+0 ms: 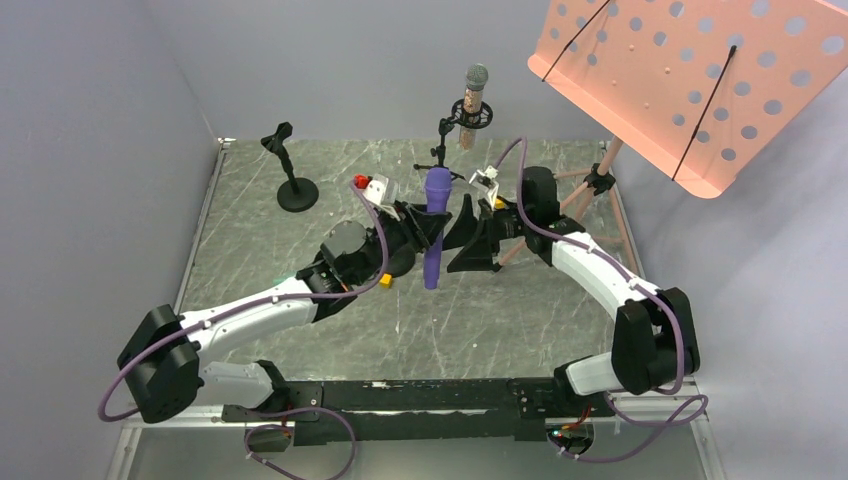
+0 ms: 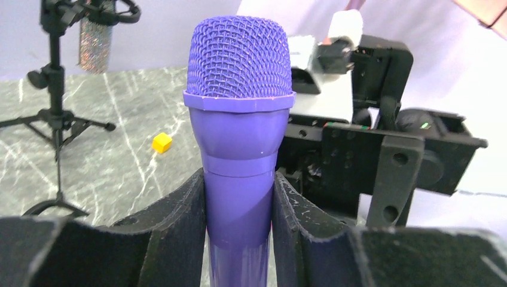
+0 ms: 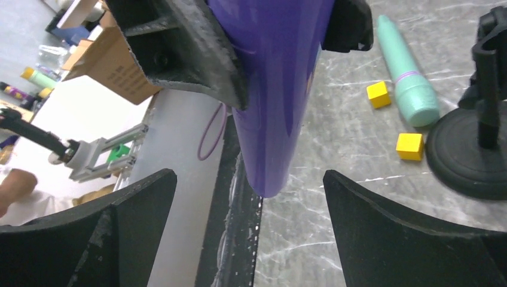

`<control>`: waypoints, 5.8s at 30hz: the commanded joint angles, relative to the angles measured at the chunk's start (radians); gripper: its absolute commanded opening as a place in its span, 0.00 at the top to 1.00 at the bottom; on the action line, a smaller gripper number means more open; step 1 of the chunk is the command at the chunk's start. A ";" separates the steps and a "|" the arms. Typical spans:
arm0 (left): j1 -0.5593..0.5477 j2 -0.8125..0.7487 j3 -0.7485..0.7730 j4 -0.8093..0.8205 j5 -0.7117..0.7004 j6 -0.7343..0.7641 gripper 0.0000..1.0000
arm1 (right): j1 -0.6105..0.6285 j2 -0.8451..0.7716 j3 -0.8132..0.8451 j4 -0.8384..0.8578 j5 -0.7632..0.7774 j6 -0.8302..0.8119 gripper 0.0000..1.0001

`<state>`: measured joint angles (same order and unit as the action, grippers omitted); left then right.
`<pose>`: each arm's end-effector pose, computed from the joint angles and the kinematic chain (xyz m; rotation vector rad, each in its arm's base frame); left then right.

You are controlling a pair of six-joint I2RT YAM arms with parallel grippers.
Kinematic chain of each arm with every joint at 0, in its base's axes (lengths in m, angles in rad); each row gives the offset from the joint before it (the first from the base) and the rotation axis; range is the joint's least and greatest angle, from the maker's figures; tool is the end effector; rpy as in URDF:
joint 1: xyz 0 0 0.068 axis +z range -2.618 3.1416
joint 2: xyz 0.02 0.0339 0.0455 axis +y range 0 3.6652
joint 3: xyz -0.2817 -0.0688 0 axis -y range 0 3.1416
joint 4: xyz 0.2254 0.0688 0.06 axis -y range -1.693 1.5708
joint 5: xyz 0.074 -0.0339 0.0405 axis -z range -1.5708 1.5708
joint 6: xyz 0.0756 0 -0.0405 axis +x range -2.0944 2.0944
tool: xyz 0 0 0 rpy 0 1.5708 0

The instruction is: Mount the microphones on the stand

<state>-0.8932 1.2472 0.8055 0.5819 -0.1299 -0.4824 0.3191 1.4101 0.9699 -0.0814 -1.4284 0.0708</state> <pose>0.2003 -0.2333 0.3593 0.1975 1.5029 -1.0286 0.2404 0.1582 0.3076 -1.1004 1.6466 1.7039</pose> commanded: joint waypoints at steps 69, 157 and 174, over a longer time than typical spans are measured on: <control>0.261 0.090 0.183 -0.194 0.844 -0.066 0.48 | 0.130 0.086 0.273 -0.569 0.194 -0.544 0.90; 0.647 -0.122 0.245 -0.177 0.778 0.090 1.00 | 0.125 0.393 0.590 -0.377 0.412 -0.775 1.00; 0.647 -0.033 0.214 -0.042 0.815 0.026 1.00 | 0.143 0.423 0.562 -0.340 0.426 -0.762 0.89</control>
<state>-0.2501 1.2034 1.0100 0.4313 0.6594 -0.4286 0.4572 1.8313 1.5360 -0.4610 -1.0008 -0.6849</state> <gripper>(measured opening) 0.417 0.068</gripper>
